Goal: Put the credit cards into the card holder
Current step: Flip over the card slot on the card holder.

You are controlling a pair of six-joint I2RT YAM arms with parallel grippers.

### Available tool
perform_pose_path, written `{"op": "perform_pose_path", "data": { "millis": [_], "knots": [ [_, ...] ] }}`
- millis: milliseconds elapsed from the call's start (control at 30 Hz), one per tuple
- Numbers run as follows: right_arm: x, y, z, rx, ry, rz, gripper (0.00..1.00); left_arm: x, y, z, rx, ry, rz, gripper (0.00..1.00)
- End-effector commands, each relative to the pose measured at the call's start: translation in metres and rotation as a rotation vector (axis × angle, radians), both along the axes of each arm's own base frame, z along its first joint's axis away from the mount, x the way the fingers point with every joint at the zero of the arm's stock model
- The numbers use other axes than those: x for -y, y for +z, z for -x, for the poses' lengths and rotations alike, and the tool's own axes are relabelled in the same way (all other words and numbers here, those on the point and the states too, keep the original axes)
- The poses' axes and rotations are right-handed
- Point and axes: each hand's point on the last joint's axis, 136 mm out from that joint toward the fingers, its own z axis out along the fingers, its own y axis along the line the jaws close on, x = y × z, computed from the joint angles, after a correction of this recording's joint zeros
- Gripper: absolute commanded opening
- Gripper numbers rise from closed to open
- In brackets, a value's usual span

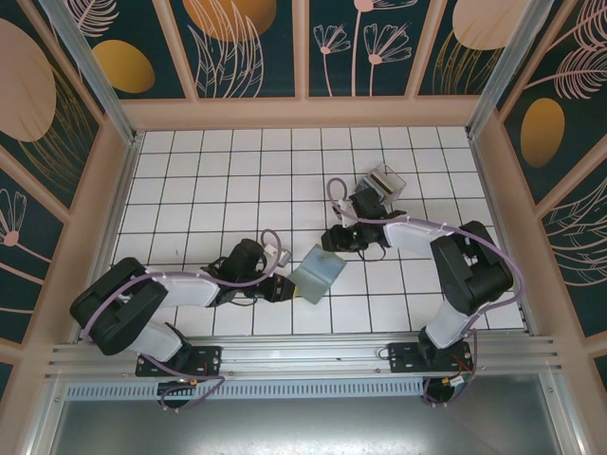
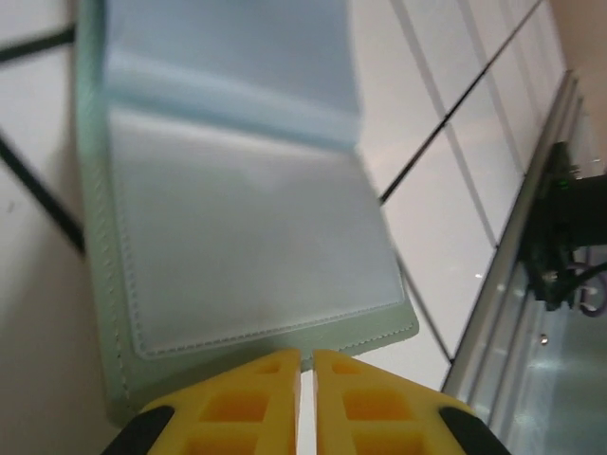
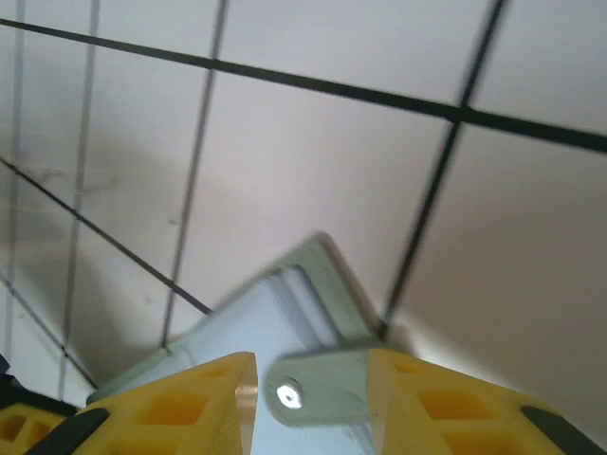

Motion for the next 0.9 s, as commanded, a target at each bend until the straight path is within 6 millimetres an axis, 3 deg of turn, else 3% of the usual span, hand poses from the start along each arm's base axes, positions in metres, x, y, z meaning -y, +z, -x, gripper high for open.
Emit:
{"op": "perform_pose_path", "data": {
  "millis": [0, 200, 433, 533, 700, 867],
  "knots": [
    [0.023, -0.011, 0.012, -0.019, -0.056, 0.091, 0.37, 0.000, -0.003, 0.002, -0.048, 0.034, 0.019, 0.19],
    [0.029, -0.028, 0.036, -0.100, -0.053, 0.084, 0.38, -0.002, -0.012, -0.011, -0.062, 0.120, -0.010, 0.23],
    [0.015, -0.020, 0.074, -0.177, -0.035, -0.056, 0.39, -0.012, -0.037, -0.051, -0.047, 0.285, -0.198, 0.19],
    [0.016, -0.018, 0.086, -0.187, -0.053, -0.060, 0.39, -0.016, -0.039, -0.066, -0.047, 0.347, -0.212, 0.19],
    [0.028, -0.007, 0.088, -0.110, -0.166, -0.063, 0.40, -0.028, -0.029, -0.091, -0.008, 0.398, -0.222, 0.21],
    [0.056, 0.012, 0.069, 0.031, -0.300, 0.014, 0.41, -0.029, -0.017, -0.111, 0.061, 0.357, -0.280, 0.25]
  ]
}}
